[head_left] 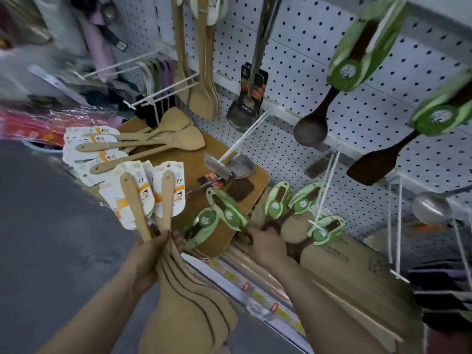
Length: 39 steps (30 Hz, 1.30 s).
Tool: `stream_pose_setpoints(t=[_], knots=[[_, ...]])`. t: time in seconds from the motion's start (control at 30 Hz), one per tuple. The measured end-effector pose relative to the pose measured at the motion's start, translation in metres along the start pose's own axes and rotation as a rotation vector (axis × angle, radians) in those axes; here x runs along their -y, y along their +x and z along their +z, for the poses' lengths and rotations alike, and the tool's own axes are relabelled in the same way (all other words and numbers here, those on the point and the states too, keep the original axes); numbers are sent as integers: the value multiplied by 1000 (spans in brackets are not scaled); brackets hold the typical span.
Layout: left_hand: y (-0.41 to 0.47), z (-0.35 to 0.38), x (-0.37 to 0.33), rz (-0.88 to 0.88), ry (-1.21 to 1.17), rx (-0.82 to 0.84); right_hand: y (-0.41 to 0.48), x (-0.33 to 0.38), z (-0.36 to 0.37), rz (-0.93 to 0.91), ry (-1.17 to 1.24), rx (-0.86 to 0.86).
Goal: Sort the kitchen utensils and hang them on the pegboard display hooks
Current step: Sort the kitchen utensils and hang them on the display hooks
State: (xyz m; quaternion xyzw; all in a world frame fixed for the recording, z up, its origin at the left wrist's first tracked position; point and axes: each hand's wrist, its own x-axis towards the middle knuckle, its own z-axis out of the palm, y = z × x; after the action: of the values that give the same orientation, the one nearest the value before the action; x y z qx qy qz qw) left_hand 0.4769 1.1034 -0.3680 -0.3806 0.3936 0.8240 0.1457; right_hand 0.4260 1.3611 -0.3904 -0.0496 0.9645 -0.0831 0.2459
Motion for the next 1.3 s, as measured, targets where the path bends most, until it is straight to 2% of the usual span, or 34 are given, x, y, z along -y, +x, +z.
stream_pose_setpoints(t=[0.07, 0.2, 0.27, 0.4, 0.57, 0.63, 0.67, 0.73, 0.8, 0.87, 1.0, 1.13, 1.3], knots=[[-2, -15, -10, 42, 3, 2, 12, 17, 2, -148, -258, 1], [7, -42, -27, 13, -23, -37, 39, 53, -11, -408, -596, 39], [15, -49, -39, -15, -29, -15, 62, 66, -12, -424, -675, 38], [28, -50, -61, -68, 30, 43, 113, 81, 2, -315, -703, 59], [52, -46, -83, -127, 74, 73, 126, 97, 12, -121, -529, -26], [62, -46, -87, -140, 100, 75, 118, 109, 14, -71, -359, -34], [67, -45, -89, -142, 116, 71, 116, 116, 15, -47, -226, -60], [75, -42, -93, -147, 157, 43, 107, 141, 10, 48, 266, -60], [80, -37, -95, -141, 211, 30, 100, 168, 5, 165, 831, 142], [84, -33, -96, -116, 207, 45, 94, 191, 5, 177, 1116, 284], [81, -29, -108, -59, 240, 75, 96, 219, 1, 70, 1073, 241], [79, -32, -125, -28, 217, 81, 109, 234, 1, 100, 991, 218], [82, -27, -140, -69, 99, 26, 126, 254, -3, -15, 852, 305]])
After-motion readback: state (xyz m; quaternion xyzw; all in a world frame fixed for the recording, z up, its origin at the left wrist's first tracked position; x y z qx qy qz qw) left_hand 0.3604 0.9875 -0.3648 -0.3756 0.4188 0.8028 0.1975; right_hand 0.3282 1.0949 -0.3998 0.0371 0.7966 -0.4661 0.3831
